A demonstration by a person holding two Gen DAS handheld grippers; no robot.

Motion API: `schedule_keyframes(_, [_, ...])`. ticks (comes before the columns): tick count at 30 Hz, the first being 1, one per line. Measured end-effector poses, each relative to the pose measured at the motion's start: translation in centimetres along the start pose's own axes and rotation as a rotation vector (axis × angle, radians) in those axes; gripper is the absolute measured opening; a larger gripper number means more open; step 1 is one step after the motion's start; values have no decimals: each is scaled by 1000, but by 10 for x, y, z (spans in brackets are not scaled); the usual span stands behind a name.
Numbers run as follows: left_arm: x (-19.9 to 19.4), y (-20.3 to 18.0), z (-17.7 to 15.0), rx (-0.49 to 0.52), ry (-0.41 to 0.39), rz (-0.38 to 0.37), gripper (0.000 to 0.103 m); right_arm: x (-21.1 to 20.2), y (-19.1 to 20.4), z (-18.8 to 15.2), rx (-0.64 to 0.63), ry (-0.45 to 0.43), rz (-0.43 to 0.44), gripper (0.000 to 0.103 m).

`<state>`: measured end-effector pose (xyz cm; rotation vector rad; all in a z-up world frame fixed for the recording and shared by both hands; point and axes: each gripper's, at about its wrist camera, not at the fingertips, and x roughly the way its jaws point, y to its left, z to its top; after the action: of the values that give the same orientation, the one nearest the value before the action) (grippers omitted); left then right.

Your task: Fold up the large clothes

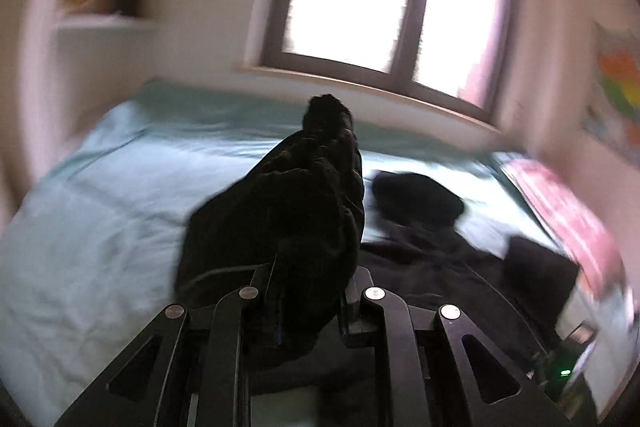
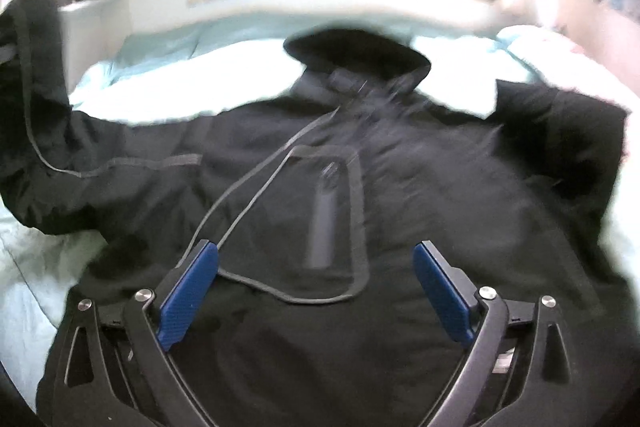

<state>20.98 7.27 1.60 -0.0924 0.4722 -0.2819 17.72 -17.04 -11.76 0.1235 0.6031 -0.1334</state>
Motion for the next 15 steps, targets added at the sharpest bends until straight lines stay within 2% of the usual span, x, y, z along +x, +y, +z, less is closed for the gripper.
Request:
schedule_keyframes(2, [13, -41, -4, 47, 16, -36, 19, -28, -16, 8, -11, -61, -38, 98])
schedule_keyframes(4, [34, -85, -16, 64, 75, -94, 19, -52, -40, 14, -6, -78, -74, 98])
schedule_keyframes(7, [75, -134, -41, 88, 187, -154, 19, -68, -89, 15, 92, -15, -108, 98])
schedule_keyframes(10, [124, -167, -77, 137, 318, -157, 19, -73, -137, 2, 192, 47, -125, 99])
schedule_keyframes(12, [149, -183, -100, 151, 392, -166, 19, -72, -161, -6, 220, 79, -156, 99])
schedule_keyframes(13, [166, -190, -116, 151, 454, -182, 19, -71, -171, -10, 225, 95, -166, 99])
schedule_keyframes(15, [184, -190, -134, 129, 526, -208, 21, -67, -183, -15, 234, 132, -168, 99])
